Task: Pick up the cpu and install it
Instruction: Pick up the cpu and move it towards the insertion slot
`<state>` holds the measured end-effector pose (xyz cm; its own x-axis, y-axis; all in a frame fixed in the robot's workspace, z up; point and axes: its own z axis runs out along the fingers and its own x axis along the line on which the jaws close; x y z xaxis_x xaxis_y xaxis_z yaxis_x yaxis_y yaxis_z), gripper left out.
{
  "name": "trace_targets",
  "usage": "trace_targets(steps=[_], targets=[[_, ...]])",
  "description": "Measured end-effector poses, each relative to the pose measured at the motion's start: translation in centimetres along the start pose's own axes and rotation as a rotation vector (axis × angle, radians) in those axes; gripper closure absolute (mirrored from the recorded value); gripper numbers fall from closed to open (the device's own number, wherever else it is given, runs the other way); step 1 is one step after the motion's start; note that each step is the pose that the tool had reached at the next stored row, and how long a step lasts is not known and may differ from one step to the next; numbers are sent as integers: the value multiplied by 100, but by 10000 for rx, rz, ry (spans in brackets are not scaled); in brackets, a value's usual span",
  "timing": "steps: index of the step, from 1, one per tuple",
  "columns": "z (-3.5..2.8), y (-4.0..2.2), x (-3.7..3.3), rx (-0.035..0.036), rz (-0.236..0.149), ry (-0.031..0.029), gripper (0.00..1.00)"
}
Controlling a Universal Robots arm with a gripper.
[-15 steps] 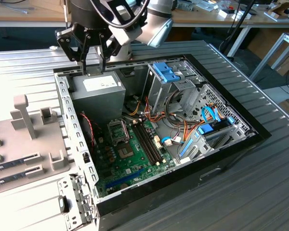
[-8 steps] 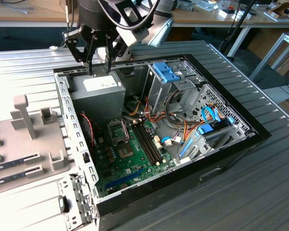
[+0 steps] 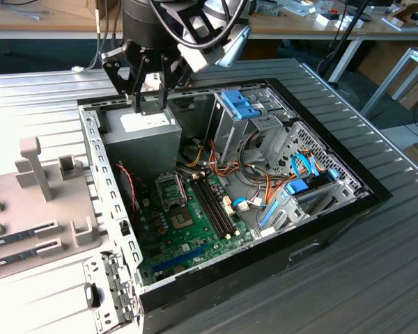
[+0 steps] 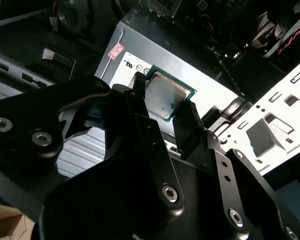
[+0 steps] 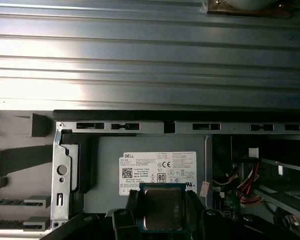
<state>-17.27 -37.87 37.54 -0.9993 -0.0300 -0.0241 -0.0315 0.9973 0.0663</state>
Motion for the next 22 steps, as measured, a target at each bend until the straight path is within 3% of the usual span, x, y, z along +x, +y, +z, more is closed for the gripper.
trace_targets(steps=[10,22], targets=[[15,-83,-66,0,-1,-1,53],[34,-126,-171,-1,0,0,53]])
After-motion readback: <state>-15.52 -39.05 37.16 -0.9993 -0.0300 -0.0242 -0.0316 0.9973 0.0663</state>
